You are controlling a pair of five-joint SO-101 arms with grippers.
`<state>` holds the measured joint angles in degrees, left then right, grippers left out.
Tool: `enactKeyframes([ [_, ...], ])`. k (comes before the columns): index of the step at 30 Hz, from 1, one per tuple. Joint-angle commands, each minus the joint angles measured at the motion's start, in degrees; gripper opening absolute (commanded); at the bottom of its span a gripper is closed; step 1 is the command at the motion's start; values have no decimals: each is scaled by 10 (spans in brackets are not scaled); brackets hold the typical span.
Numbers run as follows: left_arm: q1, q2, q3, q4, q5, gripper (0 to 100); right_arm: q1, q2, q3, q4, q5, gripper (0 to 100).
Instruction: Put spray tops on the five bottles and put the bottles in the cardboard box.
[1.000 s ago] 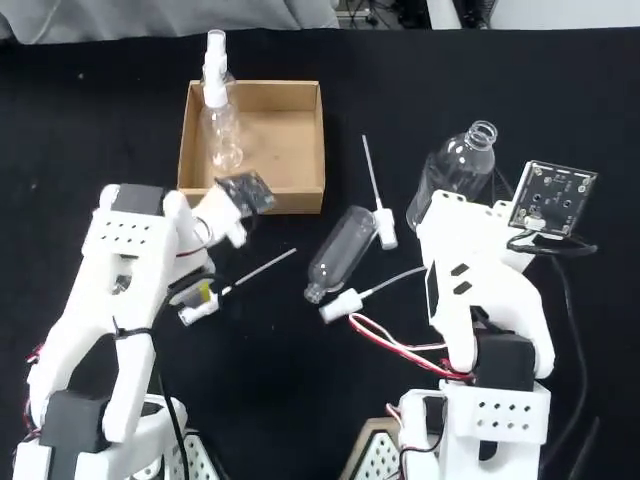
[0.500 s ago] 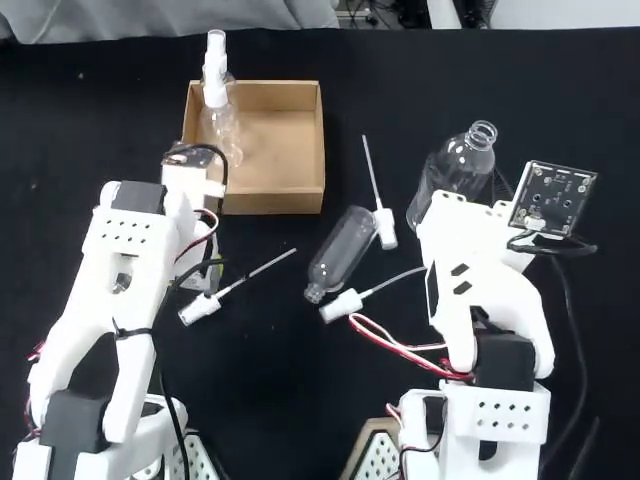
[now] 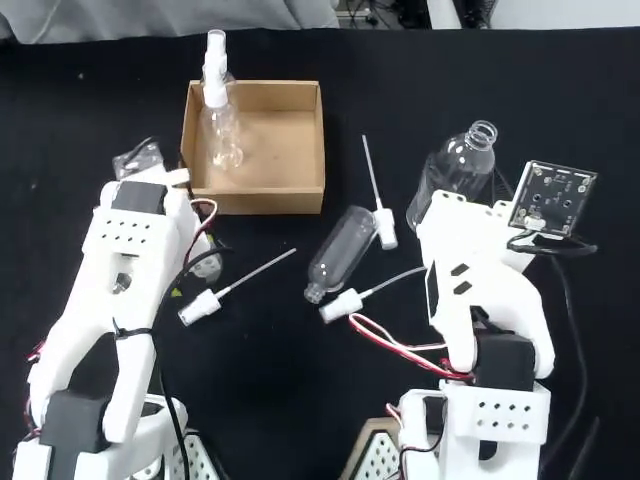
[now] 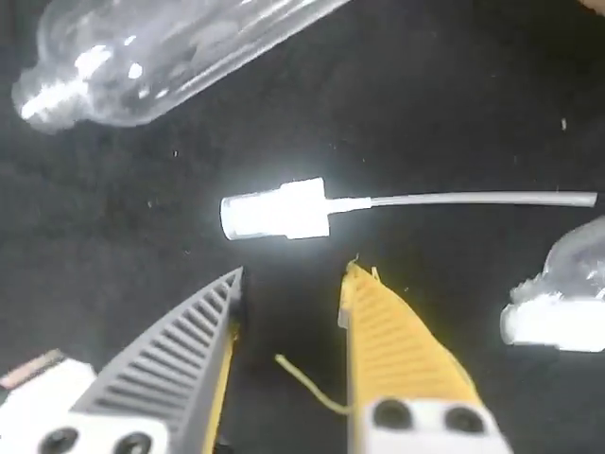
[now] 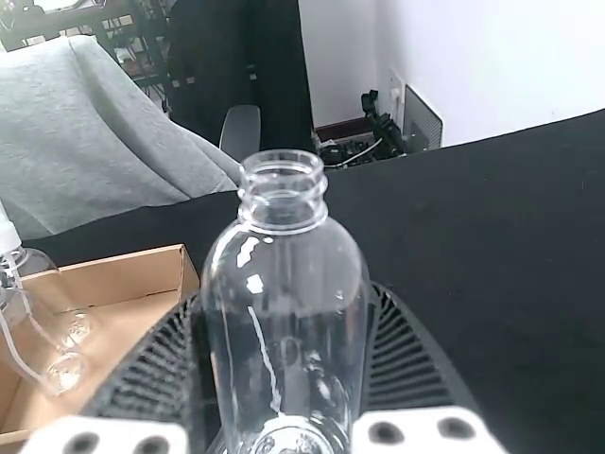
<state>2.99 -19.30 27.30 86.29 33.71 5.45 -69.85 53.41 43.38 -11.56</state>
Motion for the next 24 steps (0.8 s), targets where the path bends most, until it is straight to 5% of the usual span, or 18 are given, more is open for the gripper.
enactKeyframes([
  [1, 27, -2, 12, -2, 77, 152, 11, -9, -2, -18, -3, 49],
  [6, 40, -2, 22, -3, 164, 153, 11, -9, -2, -18, -3, 49],
  [12, 35, -2, 24, -3, 185, 159, 11, -9, -2, -18, -3, 49],
  [19, 39, -2, 33, -3, 242, 413, 11, -9, -2, -18, -3, 49],
  [24, 21, 0, 34, -8, 265, 427, 11, -9, -2, -18, -3, 49],
])
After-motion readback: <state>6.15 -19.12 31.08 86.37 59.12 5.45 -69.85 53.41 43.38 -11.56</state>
